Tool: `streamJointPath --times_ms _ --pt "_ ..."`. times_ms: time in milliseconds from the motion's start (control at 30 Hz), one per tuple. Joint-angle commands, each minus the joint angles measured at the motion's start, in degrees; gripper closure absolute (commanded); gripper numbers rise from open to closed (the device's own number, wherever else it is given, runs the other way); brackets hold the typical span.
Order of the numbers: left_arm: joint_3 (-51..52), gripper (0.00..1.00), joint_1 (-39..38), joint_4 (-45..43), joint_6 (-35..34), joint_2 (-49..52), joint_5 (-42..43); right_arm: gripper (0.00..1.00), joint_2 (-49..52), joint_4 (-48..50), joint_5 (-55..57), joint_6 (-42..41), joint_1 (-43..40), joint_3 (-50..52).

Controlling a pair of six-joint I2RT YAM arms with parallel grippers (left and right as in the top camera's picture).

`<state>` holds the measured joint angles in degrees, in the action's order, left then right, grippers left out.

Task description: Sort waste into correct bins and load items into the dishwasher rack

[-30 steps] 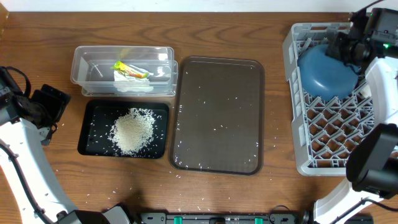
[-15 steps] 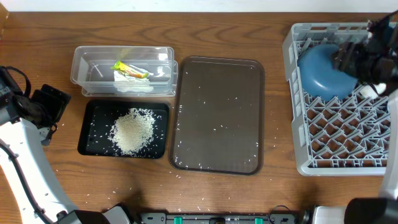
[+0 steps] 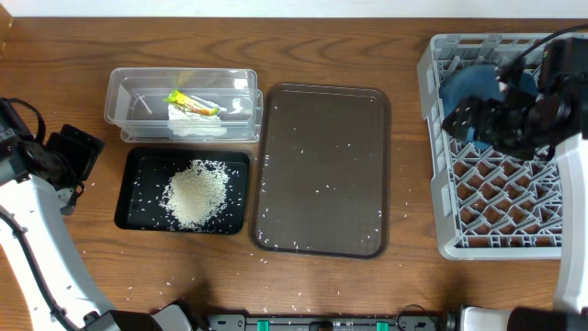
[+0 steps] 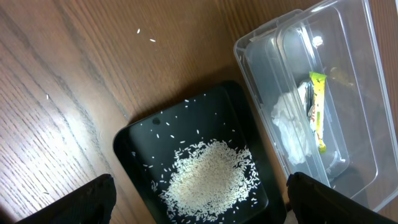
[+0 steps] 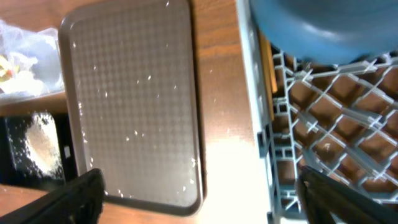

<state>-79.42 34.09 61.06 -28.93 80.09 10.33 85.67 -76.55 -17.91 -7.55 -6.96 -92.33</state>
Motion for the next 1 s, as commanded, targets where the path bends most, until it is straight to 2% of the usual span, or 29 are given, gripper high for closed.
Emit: streamJointPath --times_ms 0,267,700,967 --pt "-0.7 0.09 0.3 0.0 -0.3 -0.3 -0.1 0.01 -5.6 -0.4 5.3 1.3 3.0 2.0" --pt "-0.7 0.09 0.3 0.0 -0.3 -0.3 -0.1 0.01 -15.3 1.1 5.4 -3.1 9.9 12.7" --pt "-0.7 0.09 0.3 0.0 -0.3 -0.3 -0.1 0.01 -15.6 -3.1 5.9 -3.0 10.5 13.1" --pt "-0.7 0.09 0.3 0.0 -0.3 -0.3 -0.1 0.01 -15.8 2.3 6.1 1.0 11.5 17.7"
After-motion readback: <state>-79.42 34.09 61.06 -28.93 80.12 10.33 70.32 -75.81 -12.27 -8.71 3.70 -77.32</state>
